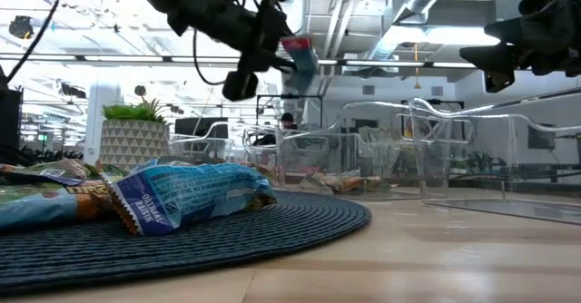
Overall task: Pick and place Granola Bars by type
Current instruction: Put the red granola bar into the top transparent bin, then put the blue granola bar into the bottom transparent bin
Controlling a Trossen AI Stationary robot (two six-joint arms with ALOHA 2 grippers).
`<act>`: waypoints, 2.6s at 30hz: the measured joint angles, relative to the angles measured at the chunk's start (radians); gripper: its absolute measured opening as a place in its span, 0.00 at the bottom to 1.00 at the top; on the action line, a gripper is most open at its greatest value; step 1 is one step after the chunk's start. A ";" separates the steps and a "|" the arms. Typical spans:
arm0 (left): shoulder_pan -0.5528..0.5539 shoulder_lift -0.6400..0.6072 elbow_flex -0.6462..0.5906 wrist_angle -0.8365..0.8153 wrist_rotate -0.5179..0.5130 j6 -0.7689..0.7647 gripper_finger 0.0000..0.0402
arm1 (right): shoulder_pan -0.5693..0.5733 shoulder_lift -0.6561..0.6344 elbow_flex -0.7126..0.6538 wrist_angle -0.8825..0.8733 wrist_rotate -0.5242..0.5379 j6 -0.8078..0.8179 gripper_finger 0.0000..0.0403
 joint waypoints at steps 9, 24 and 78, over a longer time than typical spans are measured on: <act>0.182 -0.158 0.001 -0.245 -0.016 0.169 0.18 | 0.000 0.000 0.000 0.000 0.000 0.000 0.56; 0.429 -0.179 0.001 -0.592 -0.409 0.510 0.18 | 0.000 0.000 0.000 0.000 0.000 0.000 0.56; -0.388 -0.221 0.001 -0.664 -0.291 0.088 0.19 | 0.000 0.000 0.000 0.000 0.000 0.000 0.56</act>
